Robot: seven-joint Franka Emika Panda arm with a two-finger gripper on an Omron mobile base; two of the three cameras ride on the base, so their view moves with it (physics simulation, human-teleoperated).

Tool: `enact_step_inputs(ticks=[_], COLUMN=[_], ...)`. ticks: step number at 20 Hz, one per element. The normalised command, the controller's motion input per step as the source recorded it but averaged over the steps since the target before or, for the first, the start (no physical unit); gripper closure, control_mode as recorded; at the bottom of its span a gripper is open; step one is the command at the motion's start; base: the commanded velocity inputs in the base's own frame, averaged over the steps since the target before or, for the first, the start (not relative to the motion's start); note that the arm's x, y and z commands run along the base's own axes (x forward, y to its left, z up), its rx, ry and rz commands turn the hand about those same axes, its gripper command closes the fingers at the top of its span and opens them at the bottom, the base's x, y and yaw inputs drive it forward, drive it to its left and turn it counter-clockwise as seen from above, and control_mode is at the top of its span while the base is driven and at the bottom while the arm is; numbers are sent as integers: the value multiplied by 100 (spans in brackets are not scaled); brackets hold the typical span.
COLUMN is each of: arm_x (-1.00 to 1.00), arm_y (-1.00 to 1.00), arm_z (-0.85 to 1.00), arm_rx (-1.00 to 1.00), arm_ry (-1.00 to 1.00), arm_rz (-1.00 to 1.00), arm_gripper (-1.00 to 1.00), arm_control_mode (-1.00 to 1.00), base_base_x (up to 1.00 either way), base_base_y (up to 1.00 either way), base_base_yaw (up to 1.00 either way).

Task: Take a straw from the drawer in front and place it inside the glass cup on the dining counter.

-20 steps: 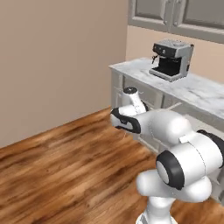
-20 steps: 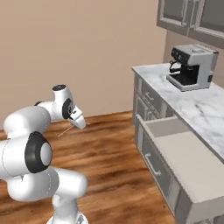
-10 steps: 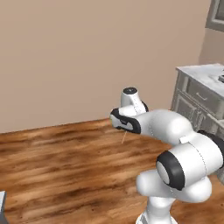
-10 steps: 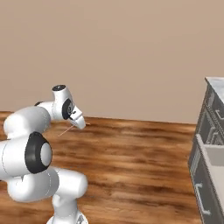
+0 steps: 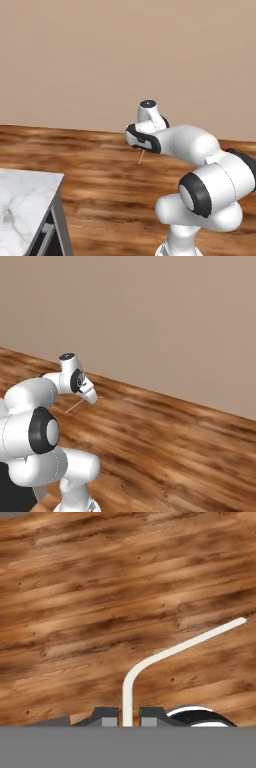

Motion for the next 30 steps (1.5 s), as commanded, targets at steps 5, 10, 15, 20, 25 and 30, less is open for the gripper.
enact_step_inputs(ticks=[5, 10, 15, 20, 25, 30], arm_x=[0, 0, 0, 0, 0, 0], arm_y=[0, 0, 0, 0, 0, 0], arm_z=[0, 0, 0, 0, 0, 0], arm_rx=[0, 0, 0, 0, 0, 0], arm_ry=[0, 0, 0, 0, 0, 0], arm_rz=[0, 0, 0, 0, 0, 0], arm_gripper=[100, 100, 100, 100, 100, 100], arm_control_mode=[100, 100, 100, 100, 100, 100], base_base_x=[0, 18, 85, 100, 100, 92], base_base_y=[28, 11, -26, -51, -49, -42], base_base_yaw=[56, 35, 9, 11, 33, 59])
